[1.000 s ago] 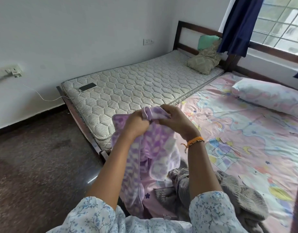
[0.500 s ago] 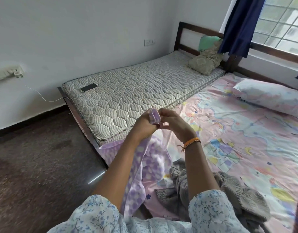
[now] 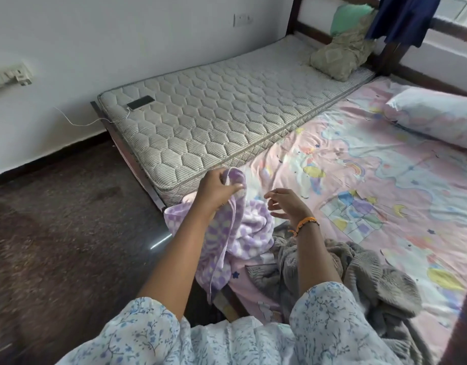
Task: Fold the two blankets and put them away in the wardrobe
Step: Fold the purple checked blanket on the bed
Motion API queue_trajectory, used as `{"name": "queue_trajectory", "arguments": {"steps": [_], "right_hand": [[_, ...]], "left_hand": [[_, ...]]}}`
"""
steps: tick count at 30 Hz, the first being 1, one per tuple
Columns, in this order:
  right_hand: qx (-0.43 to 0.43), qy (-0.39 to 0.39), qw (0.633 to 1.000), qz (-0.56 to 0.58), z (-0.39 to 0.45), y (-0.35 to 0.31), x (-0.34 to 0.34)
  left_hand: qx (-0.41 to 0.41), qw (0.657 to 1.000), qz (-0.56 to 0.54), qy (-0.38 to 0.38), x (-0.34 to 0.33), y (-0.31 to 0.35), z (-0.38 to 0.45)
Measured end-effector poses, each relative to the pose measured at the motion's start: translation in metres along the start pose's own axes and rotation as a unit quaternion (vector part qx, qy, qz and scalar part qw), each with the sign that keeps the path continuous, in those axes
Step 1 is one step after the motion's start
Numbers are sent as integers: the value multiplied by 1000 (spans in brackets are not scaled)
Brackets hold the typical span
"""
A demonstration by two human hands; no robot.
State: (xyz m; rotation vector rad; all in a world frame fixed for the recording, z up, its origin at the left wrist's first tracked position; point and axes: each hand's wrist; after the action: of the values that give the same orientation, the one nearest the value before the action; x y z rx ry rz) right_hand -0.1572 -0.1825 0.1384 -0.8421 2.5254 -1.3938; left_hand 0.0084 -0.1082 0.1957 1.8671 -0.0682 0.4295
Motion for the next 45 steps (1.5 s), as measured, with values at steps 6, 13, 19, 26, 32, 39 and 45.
{"name": "queue_trajectory", "arguments": {"steps": [6,13,19,26,32,39,45], "right_hand": [[-101,19,994,35,41,78,-10],[-149,67,986,-24,113,175,-5],[-79,106,990,-51,185,185,16],[-130,-51,982,-124,243,199,39],[37,-62,996,-55,167,140,26],[171,-182,962,-114,46,69,-2],[116,-204,936,-263,9,43,0]], "left_hand": [[80,997,-10,7,-26,-42,6],[163,983,-79,-40,-63,-91,17],[188,976,-94,-63,-81,-118,30],[204,973,-74,-74,-89,-123,43],[113,987,57,-96,-91,-112,47],[58,968,199,-141,-77,-84,33],[33,957,282,-63,-52,-65,11]]}}
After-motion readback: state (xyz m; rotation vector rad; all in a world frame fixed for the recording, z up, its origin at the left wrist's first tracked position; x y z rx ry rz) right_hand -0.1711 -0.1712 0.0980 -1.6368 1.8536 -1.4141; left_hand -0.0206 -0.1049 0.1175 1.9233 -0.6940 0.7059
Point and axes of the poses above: each hand's wrist, its own z-axis towards the middle knuckle, its own x-axis out of the back of the hand, y = z × x, and after that the axes turned 8 degrees about -y, right-handed
